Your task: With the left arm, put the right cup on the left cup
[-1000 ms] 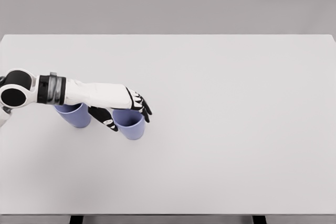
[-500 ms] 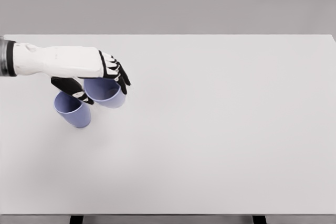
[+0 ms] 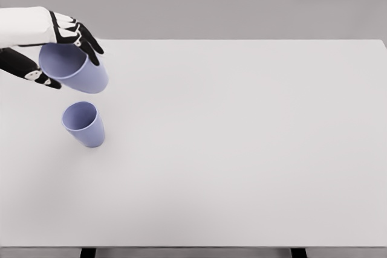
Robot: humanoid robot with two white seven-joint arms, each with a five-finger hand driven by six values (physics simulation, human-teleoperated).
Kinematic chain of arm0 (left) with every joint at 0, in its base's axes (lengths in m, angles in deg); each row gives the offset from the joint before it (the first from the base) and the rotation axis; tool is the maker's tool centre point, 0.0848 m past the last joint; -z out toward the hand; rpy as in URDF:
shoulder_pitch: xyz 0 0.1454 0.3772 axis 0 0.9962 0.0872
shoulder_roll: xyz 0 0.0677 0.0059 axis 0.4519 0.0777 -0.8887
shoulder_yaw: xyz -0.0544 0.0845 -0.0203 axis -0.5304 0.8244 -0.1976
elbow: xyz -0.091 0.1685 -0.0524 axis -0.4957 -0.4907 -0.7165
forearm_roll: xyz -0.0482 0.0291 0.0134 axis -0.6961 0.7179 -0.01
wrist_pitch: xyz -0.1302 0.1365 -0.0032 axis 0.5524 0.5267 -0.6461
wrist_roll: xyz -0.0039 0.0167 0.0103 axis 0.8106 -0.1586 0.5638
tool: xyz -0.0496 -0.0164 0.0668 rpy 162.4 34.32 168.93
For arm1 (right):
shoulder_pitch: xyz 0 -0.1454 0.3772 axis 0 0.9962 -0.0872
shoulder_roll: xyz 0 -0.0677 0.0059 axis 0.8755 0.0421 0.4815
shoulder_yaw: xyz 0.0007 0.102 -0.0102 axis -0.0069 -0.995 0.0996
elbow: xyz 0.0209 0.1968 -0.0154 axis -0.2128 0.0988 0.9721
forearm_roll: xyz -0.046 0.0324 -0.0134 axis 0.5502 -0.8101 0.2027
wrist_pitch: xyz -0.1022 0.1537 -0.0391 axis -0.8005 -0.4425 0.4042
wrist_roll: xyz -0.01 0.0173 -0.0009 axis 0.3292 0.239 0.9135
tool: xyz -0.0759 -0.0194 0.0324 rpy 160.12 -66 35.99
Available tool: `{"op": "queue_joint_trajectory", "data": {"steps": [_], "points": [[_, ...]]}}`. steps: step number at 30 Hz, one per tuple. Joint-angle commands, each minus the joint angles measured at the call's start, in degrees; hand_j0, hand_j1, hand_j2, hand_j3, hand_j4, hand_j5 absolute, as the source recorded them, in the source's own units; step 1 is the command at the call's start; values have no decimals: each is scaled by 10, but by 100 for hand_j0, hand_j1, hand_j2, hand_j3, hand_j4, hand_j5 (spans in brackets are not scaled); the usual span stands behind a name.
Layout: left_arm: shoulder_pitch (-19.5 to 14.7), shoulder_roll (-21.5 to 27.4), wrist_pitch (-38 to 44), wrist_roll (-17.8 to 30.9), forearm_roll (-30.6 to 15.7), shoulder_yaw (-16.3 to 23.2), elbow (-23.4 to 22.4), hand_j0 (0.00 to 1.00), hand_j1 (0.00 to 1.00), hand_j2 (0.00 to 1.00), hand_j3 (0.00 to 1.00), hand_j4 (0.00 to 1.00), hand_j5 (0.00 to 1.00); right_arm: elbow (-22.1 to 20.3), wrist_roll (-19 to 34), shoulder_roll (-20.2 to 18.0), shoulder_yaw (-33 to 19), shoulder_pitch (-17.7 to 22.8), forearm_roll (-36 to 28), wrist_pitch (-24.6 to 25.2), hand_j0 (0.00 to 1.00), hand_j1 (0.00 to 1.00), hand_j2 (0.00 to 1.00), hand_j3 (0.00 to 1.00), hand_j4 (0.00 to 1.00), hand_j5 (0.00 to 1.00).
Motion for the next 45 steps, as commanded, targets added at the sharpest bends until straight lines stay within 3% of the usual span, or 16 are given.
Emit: {"op": "queue_joint_trajectory", "data": {"steps": [1, 17, 21, 45], "points": [[0, 22, 2, 0, -11, 3, -8, 60, 60, 60, 60, 60, 60, 0, 0, 0, 0, 0, 0, 0, 100, 100, 100, 100, 100, 100], [59, 35, 2, 0, -4, 9, -21, 61, 61, 61, 61, 61, 61, 0, 0, 0, 0, 0, 1, 0, 100, 100, 100, 100, 100, 100], [63, 32, 2, 0, -3, 9, -37, 61, 61, 61, 61, 61, 61, 0, 0, 0, 0, 0, 1, 0, 100, 100, 100, 100, 100, 100], [79, 30, 2, 0, -3, 9, -32, 62, 62, 62, 62, 62, 62, 0, 0, 0, 0, 0, 1, 0, 100, 100, 100, 100, 100, 100]]}}
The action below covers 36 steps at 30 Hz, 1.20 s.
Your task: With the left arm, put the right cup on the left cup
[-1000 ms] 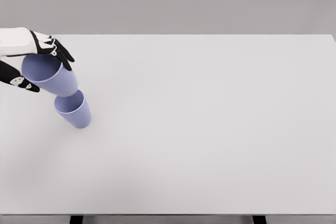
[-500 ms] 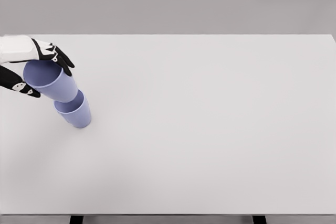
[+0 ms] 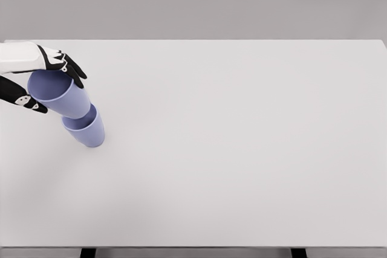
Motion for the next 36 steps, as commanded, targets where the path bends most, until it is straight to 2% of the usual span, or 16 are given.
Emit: {"op": "queue_joint_trajectory", "data": {"steps": [1, 11, 36], "points": [[0, 0, 2, 0, -4, -1, -1, 62, 62, 62, 62, 62, 62, 0, 0, 0, 0, 0, 0, 0, 100, 100, 100, 100, 100, 100], [8, -8, 2, 0, -2, -1, -23, 62, 62, 62, 62, 62, 62, 0, 0, 0, 0, 0, 0, 0, 100, 100, 100, 100, 100, 100], [33, -29, 2, 0, 10, -2, -45, 62, 62, 62, 62, 62, 62, 0, 0, 0, 0, 0, 0, 0, 100, 100, 100, 100, 100, 100]]}}
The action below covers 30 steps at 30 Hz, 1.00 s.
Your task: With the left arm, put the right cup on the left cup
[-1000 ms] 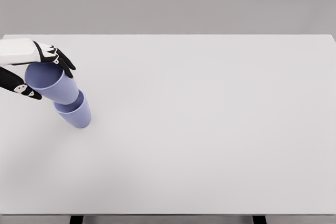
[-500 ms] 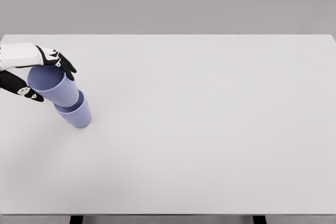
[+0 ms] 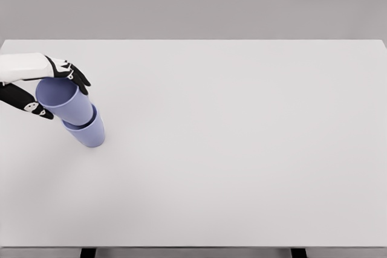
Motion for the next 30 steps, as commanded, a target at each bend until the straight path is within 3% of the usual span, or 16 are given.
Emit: {"op": "queue_joint_trajectory", "data": {"steps": [1, 13, 18, 30], "points": [[0, 0, 2, 0, -4, -1, -5, 62, 62, 62, 62, 62, 62, 0, 0, 0, 0, 0, 0, 0, 100, 100, 100, 100, 100, 100], [4, -7, 2, 0, 4, -2, -10, 64, 64, 64, 64, 64, 64, 0, 0, 0, 0, 0, 0, 0, 100, 100, 100, 100, 100, 100], [4, -7, 2, 0, 16, -5, -12, 87, 87, 87, 87, 87, 87, 0, 0, 0, 0, 0, 0, 0, 100, 100, 100, 100, 100, 100], [5, -7, 2, 0, 18, -8, -16, 90, 90, 90, 90, 90, 90, 0, 0, 0, 0, 0, 0, 0, 100, 100, 100, 100, 100, 100]]}}
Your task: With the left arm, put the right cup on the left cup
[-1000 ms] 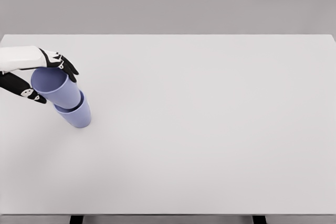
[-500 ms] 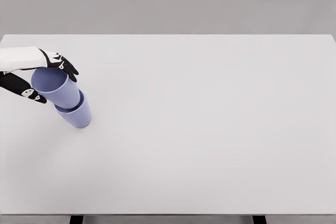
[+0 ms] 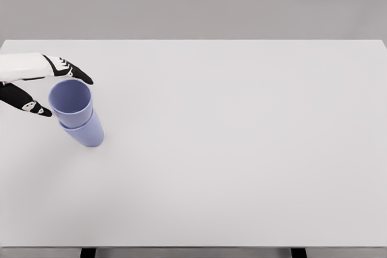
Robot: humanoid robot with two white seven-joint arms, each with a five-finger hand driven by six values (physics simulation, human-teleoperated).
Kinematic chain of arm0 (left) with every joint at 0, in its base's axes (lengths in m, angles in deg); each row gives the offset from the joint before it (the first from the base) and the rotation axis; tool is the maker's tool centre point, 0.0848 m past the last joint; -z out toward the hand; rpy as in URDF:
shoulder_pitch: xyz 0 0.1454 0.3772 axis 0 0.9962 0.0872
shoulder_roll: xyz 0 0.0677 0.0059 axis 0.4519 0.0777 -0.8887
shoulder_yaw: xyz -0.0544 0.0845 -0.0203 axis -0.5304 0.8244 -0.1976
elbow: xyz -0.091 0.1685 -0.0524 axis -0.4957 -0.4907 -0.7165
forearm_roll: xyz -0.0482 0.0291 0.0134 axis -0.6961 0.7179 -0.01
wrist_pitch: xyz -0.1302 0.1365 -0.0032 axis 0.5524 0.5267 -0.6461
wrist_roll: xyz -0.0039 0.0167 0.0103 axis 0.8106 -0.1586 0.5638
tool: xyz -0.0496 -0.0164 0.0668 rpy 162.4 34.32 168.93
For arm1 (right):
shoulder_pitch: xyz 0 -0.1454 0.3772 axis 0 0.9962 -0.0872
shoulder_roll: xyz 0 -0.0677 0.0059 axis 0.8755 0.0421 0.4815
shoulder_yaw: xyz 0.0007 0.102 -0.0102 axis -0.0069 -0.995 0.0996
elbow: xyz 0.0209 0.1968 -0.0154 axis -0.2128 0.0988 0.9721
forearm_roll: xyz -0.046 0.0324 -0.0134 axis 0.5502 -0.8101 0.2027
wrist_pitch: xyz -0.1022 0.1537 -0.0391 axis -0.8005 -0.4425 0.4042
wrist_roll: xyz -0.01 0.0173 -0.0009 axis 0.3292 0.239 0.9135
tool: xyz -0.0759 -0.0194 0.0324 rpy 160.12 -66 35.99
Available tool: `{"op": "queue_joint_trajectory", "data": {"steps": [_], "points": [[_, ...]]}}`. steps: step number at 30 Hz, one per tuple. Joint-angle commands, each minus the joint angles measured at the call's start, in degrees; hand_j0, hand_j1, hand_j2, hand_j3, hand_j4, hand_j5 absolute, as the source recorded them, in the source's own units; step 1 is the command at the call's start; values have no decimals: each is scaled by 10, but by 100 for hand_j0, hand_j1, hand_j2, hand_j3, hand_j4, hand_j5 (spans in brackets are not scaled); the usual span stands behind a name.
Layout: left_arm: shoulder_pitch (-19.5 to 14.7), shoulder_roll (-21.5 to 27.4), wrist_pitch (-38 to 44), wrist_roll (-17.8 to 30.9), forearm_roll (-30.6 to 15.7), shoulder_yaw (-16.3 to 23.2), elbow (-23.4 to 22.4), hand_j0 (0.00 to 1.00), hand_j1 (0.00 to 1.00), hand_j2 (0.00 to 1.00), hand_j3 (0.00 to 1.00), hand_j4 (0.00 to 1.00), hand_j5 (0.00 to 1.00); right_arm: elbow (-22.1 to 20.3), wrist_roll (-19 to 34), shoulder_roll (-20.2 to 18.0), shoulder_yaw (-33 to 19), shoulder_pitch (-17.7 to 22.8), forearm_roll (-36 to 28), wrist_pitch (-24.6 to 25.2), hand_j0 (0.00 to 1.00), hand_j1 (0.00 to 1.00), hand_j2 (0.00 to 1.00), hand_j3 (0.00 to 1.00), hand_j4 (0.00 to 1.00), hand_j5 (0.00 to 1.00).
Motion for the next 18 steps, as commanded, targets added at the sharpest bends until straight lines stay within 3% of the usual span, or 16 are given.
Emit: {"op": "queue_joint_trajectory", "data": {"steps": [1, 4, 5, 6, 8, 9, 11, 14, 18], "points": [[0, 0, 2, 0, -3, -3, 0, 90, 90, 90, 90, 90, 90, 0, 0, 0, 0, 0, -1, 0, 100, 100, 100, 100, 100, 100], [0, 4, 2, 0, -10, -6, 7, 96, 96, 96, 96, 96, 96, 0, 0, 0, 0, 0, -1, 0, 100, 100, 100, 100, 100, 100], [-1, 10, 2, 0, -19, -28, 26, 100, 100, 100, 100, 100, 100, 0, 0, 0, 0, 0, 0, 0, 100, 100, 100, 100, 100, 100], [1, 24, 2, 0, -45, -53, 47, 100, 100, 100, 100, 100, 100, 0, 0, 0, 0, 0, -1, 0, 100, 100, 100, 100, 100, 100], [-2, 100, 2, 0, -129, -68, 131, 100, 100, 100, 100, 100, 100, 0, 0, 0, 0, 0, 0, 0, 100, 100, 100, 100, 100, 100], [-7, 93, 2, 0, -135, -73, 130, 100, 100, 100, 100, 100, 100, 0, 0, 0, 0, 0, -1, 0, 100, 100, 100, 100, 100, 100], [-4, 14, 2, 0, -136, -73, 130, 100, 100, 100, 100, 100, 100, 0, 0, 0, 0, 0, -1, 0, 100, 100, 100, 100, 100, 100], [-5, -67, 2, 0, -136, -70, 130, 100, 100, 100, 100, 100, 100, 0, 0, 0, 0, 0, -1, 0, 100, 100, 100, 100, 100, 100], [-7, -115, 2, 0, -136, -70, 131, 100, 100, 100, 100, 100, 100, 0, 0, 0, 0, 0, 0, 0, 100, 100, 100, 100, 100, 100]]}}
